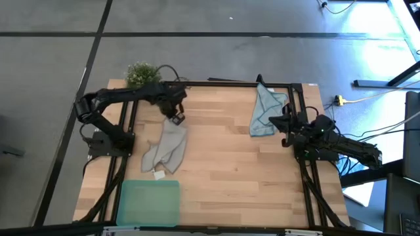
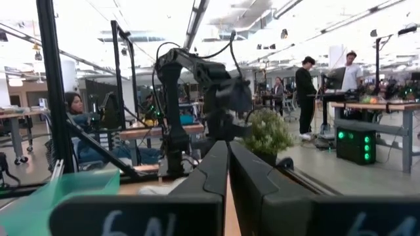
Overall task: Roll microfiber towels into tight, uniform cylinder then place into a basket
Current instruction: Roll the gray microfiber cloth
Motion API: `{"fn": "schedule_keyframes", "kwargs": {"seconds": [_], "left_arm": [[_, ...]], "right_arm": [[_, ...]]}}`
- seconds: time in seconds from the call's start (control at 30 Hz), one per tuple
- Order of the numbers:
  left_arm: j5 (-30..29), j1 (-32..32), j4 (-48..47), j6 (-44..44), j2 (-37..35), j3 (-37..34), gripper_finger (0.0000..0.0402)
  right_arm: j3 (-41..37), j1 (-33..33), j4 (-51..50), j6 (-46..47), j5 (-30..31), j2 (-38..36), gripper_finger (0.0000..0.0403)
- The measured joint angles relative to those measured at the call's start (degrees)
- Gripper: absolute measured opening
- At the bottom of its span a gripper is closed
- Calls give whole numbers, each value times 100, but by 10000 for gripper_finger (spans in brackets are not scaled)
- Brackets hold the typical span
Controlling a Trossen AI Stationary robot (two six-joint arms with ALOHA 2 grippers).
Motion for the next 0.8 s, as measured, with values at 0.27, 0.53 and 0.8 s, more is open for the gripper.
{"fn": "schedule_keyframes", "kwargs": {"seconds": [0.27,0.53,0.8], "left_arm": [[-69,-335,-363,446,-4,1876,1],[-126,-628,-574,576,-11,3278,0],[-117,-1016,-585,1067,-15,3832,0]], "right_arm": [[517,0,-72,-153,1,410,19],[1346,0,-80,-598,2,1974,19],[2539,0,-90,-649,284,4019,19]]}}
